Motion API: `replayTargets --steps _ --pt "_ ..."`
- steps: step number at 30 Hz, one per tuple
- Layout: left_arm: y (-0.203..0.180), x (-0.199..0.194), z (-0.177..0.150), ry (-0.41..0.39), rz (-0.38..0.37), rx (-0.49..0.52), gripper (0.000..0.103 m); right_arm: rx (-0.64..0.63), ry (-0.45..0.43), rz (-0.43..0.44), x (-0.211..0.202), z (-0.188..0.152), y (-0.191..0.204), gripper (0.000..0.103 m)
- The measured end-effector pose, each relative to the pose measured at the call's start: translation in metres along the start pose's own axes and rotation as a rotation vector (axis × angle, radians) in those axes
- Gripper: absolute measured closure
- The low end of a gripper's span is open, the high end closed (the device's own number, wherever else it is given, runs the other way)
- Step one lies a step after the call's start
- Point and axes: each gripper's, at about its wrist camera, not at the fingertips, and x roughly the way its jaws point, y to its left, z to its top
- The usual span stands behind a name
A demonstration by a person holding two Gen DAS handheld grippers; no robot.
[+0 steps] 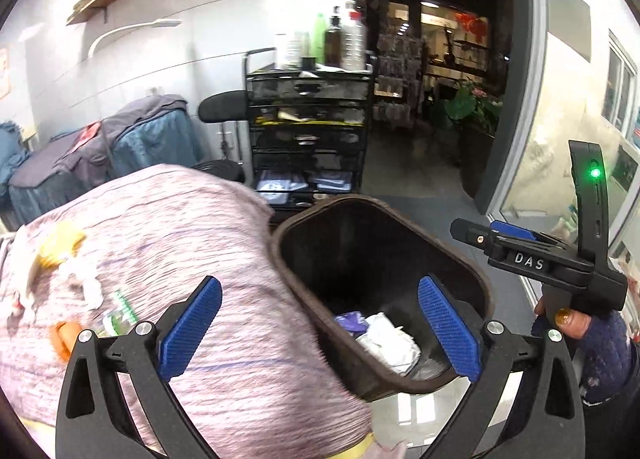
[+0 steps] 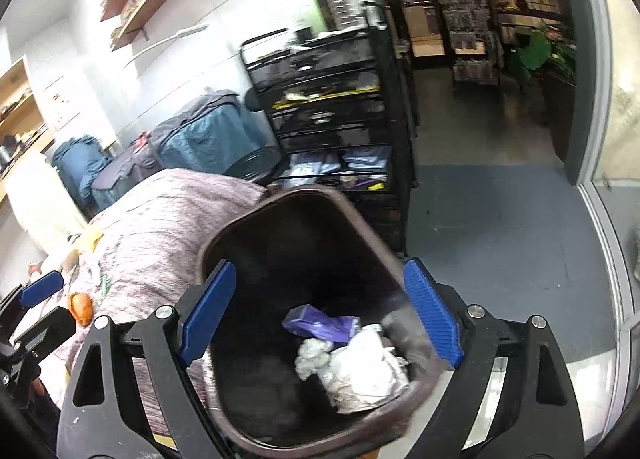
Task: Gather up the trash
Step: 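Move both open grippers back from the bin to the bed, then grasp the green-striped plastic packet with the right gripper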
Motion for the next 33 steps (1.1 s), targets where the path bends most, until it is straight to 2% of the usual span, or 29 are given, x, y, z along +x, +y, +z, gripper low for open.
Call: replayTargets --steps 12,20,26,33 --pt "0.083 -0.04 -0.033 0.002 0.177 -0.119 0.006 -0.175 0.065 0.205 0.022 -0.007 0.11 0.015" --pt "0.151 -0.066 -0.071 0.051 0.29 -0.246 0.006 -0.34 0.14 0.312 0.036 -0.018 0.184 0.014" --pt "0.196 -0.081 -0.096 0.088 0.35 -0.338 0.006 -0.513 0.225 0.346 0.051 -0.032 0.242 0.014" --pt "0.223 -0.077 -0.102 0.124 0.347 -0.369 0.006 -0.775 0.326 0.314 0.083 -0.053 0.315 0.014"
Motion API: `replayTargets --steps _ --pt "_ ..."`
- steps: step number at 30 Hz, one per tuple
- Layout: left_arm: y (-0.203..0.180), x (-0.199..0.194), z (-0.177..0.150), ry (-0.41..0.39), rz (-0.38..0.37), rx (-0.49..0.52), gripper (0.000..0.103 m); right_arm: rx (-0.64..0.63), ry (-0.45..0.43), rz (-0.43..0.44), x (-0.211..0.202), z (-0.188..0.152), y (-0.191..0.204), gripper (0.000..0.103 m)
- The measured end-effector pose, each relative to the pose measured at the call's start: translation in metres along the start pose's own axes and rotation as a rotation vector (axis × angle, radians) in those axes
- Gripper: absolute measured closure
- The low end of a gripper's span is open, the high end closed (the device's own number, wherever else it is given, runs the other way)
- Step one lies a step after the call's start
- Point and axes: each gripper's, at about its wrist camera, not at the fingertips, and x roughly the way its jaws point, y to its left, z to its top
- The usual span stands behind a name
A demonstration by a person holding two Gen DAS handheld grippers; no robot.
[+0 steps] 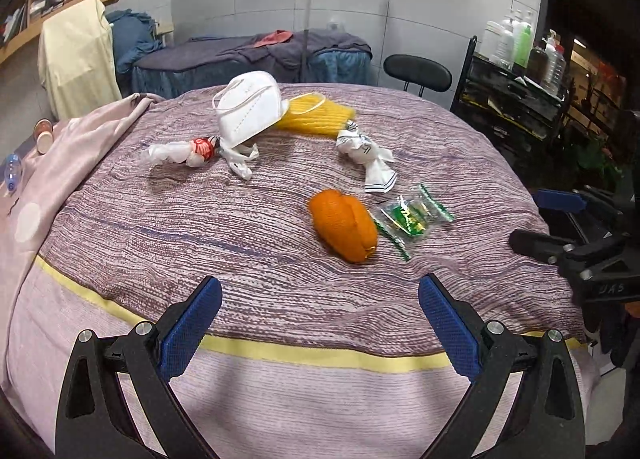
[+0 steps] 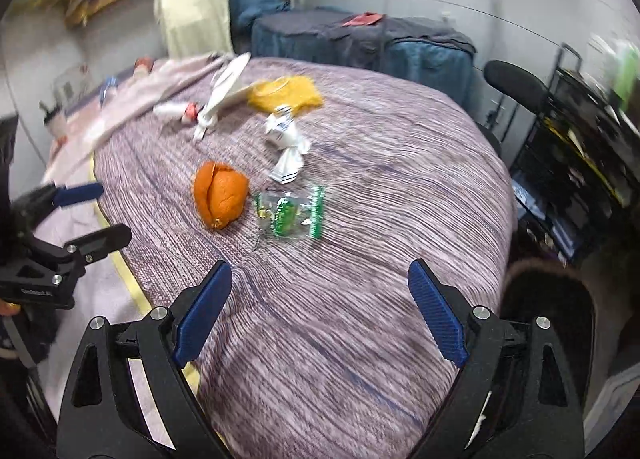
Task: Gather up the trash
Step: 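Grasp the green-striped plastic packet with the right gripper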
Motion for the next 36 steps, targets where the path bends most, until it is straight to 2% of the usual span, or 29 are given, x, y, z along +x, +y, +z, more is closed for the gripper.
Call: replayTargets --steps 6,15,17,21,24,27,36 --pt "0.009 0.011 0.005 0.018 0.002 -0.012 0.006 -0.112 0.152 -0.037 0.054 0.026 0.023 0.014" --pt "0.016 0.022 0.013 0.039 -0.005 -0.017 0.006 -0.183 0.287 -0.089 0.114 0.049 0.039 0.015" --pt "0.017 0.026 0.014 0.049 -0.009 -0.017 0.006 -0.165 0.297 -0.087 0.121 0.05 0.034 0.029" --pt "0.016 0.034 0.017 0.074 -0.019 -0.02 0.006 -0.145 0.269 -0.083 0.118 0.053 0.024 0.053" --pt "0.014 0.04 0.02 0.093 -0.026 -0.014 0.006 -0.126 0.243 -0.064 0.112 0.054 0.015 0.066" --pt "0.008 0.048 0.025 0.114 -0.034 0.004 0.006 -0.108 0.207 -0.061 0.102 0.053 0.01 0.07" --pt "-0.016 0.088 0.046 0.22 -0.025 0.079 0.007 -0.012 0.076 -0.026 0.053 0.043 -0.01 0.071"
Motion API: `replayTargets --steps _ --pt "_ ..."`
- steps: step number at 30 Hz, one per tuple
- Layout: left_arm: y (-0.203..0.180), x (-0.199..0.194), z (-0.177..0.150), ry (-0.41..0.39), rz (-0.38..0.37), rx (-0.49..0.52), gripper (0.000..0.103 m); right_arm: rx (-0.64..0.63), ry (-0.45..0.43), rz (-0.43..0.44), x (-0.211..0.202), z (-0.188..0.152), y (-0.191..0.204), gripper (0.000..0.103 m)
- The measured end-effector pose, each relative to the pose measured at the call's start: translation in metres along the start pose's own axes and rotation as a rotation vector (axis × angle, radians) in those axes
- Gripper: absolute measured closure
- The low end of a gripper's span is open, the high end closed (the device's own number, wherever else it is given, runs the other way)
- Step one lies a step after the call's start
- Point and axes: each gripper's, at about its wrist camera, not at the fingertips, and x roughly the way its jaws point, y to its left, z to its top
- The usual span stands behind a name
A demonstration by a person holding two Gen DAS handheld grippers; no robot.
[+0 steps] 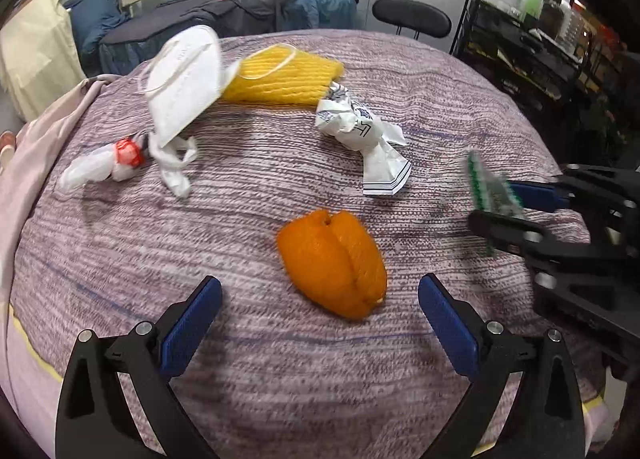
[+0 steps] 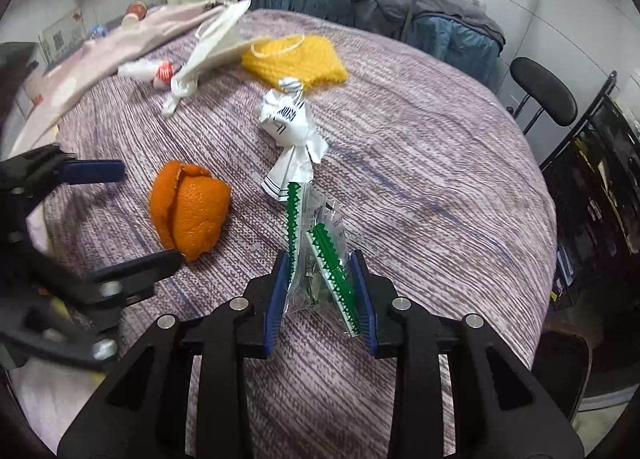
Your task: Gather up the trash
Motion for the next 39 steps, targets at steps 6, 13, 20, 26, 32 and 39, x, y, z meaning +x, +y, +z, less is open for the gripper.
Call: replayTargets --steps 6,13,20,26,32,39 --pt "-0.018 0.016 0.011 0.042 0.045 0.077 0.031 0.062 -0.074 0.012 -0.042 -0.026 -0.008 0.071" --pt "-0.024 0.016 0.005 0.037 0.054 0.111 0.06 0.136 -0.147 0.029 -0.065 -0.047 -0.021 0.071" --pt "-0.017 -0.019 -0.007 -0.05 0.009 0.058 0.063 0.223 -0.201 0.061 -0.085 -0.075 -0.036 0.071" --pt "-0.027 -0.059 -0.017 -0.166 -0.01 0.027 0.064 0.287 -0.241 0.079 -0.103 -0.099 -0.047 0.071" --pt "-0.055 -0.088 -0.026 -0.244 -0.063 0.035 0.063 0.332 -0.268 0.079 -0.12 -0.126 -0.061 0.071" --pt "-0.089 -0.11 -0.045 -0.292 -0.123 0.048 0.063 0.394 -0.299 0.061 -0.14 -0.157 -0.083 0.071"
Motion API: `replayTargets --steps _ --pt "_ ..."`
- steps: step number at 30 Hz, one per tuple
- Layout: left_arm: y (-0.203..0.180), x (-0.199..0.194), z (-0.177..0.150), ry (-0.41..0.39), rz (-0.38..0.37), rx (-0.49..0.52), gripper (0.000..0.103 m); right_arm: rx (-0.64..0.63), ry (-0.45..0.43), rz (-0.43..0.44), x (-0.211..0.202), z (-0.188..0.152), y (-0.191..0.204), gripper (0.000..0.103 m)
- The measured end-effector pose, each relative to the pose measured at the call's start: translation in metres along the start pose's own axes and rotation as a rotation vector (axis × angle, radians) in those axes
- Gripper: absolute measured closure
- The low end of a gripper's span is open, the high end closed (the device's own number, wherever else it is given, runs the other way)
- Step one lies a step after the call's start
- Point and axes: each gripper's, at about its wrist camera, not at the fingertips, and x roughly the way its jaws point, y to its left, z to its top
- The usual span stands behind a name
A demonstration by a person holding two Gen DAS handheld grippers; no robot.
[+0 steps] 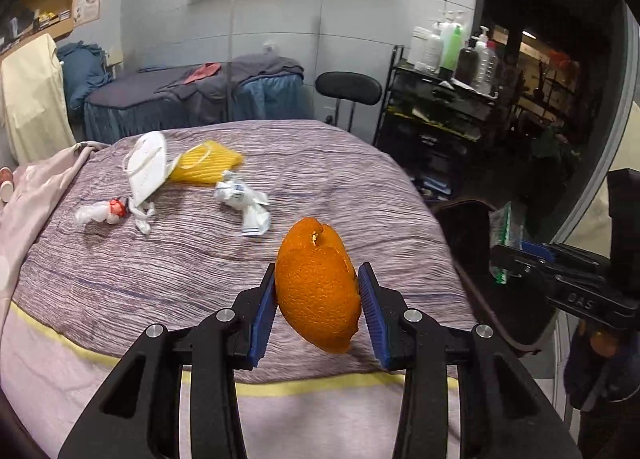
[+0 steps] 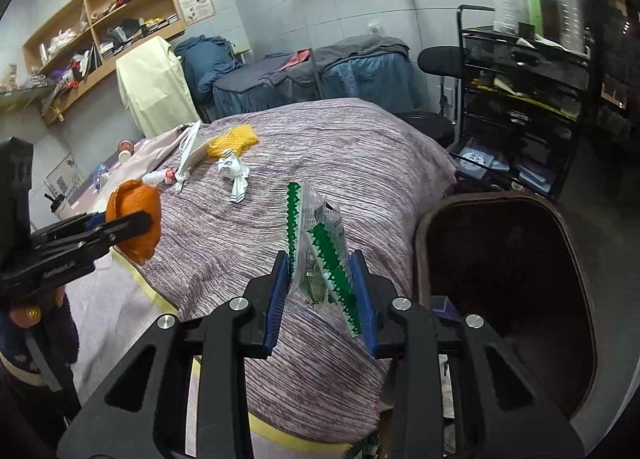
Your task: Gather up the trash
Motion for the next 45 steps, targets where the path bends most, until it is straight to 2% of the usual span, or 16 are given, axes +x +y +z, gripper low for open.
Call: replayTargets --steps 9,15,21,29,34,36,39,44,45 --pt "-0.04 0.001 -0.009 0.005 -0.064 0.02 0.063 0.07 -0.009 -0.054 -0.021 -0.021 -0.042 0.071" --pt "-0.064 0.007 -0.008 0.011 -0.109 0.043 0.063 0.119 -0.017 -0.133 -0.028 -0.029 -0.074 0.071" --pt "-0.079 0.016 -0.007 0.029 -0.155 0.053 0.063 0.182 -0.003 -0.223 -0.023 -0.033 -0.11 0.07" --pt "-0.094 0.023 -0.006 0.048 -0.193 0.062 0.063 0.238 0.044 -0.283 -0.006 -0.039 -0.146 0.069" --pt "-0.101 0.027 -0.005 0.056 -0.205 0.074 0.063 0.273 0.074 -0.31 0.006 -0.045 -0.158 0.058" --pt "-0.104 0.028 -0.005 0.061 -0.209 0.084 0.063 0.286 0.077 -0.315 0.007 -0.049 -0.16 0.042" --pt "-0.109 0.032 -0.005 0.069 -0.212 0.1 0.063 0.296 0.078 -0.324 0.007 -0.053 -0.161 0.037" --pt "-0.121 0.038 -0.002 0.08 -0.226 0.131 0.063 0.311 0.048 -0.329 -0.003 -0.058 -0.161 0.034" --pt "-0.123 0.039 -0.002 0.082 -0.229 0.136 0.063 0.315 0.035 -0.334 -0.007 -0.058 -0.162 0.029"
